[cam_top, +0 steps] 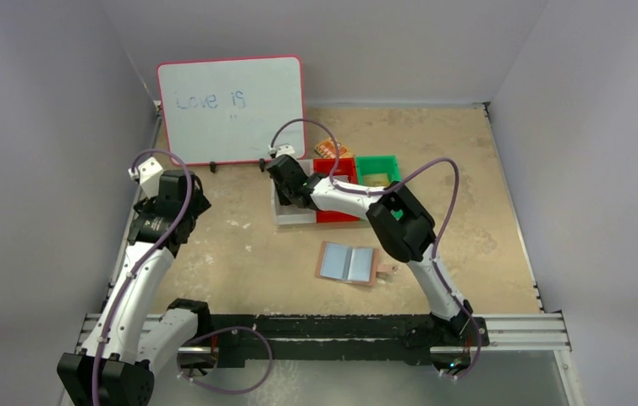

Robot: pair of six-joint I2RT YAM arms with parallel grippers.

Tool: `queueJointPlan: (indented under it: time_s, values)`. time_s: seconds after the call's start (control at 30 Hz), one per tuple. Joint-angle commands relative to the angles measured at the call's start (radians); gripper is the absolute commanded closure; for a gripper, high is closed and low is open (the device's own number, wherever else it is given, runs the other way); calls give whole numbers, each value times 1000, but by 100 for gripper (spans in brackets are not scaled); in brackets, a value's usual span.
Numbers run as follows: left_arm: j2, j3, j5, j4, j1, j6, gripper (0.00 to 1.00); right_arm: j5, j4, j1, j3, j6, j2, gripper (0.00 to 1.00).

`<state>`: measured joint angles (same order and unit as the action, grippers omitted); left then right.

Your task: Take the credit cards out of the card holder

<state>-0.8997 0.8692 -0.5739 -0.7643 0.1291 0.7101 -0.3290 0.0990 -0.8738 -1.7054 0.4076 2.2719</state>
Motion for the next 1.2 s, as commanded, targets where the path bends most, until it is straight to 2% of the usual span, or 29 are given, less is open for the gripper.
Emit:
queueJointPlan:
  time_s: [0.0, 0.1, 0.17, 0.27, 0.3, 0.43, 0.6, 0.77, 0.83, 0.93, 1.03, 1.17]
  values:
    - [17, -1, 21, 41, -6, -33, 20, 77, 50, 1, -31, -64, -180, 77]
    - [33, -5, 35, 50, -5, -42, 20, 115, -27, 0, 90, -72, -335, 71]
    - [37, -8, 43, 54, -5, -43, 20, 100, -61, 0, 195, -12, -439, 68]
    - [45, -13, 88, 71, -5, -61, 20, 106, -149, -2, 409, 80, -593, 45]
    - [49, -15, 100, 76, -5, -64, 20, 106, -166, -4, 476, 108, -645, 43]
    - [58, -23, 127, 91, -5, -71, 19, 60, -140, -30, 706, 234, -806, 45]
    - [49, -22, 137, 93, -5, -74, 19, -47, -5, -128, 871, 417, -899, 44]
    - [60, -32, 171, 115, -5, -94, 16, -88, 62, -201, 931, 529, -870, 41]
    - [58, -38, 195, 136, -4, -102, 15, -111, 90, -210, 921, 540, -844, 40]
    - [40, -27, 158, 138, 14, -90, 15, -153, 145, -227, 888, 550, -799, 39]
    - [21, -28, 100, 123, 136, -29, 15, -175, 168, -230, 876, 554, -756, 39]
    - [-18, -79, -22, 176, 443, 128, 16, -168, 164, -229, 878, 557, -708, 40]
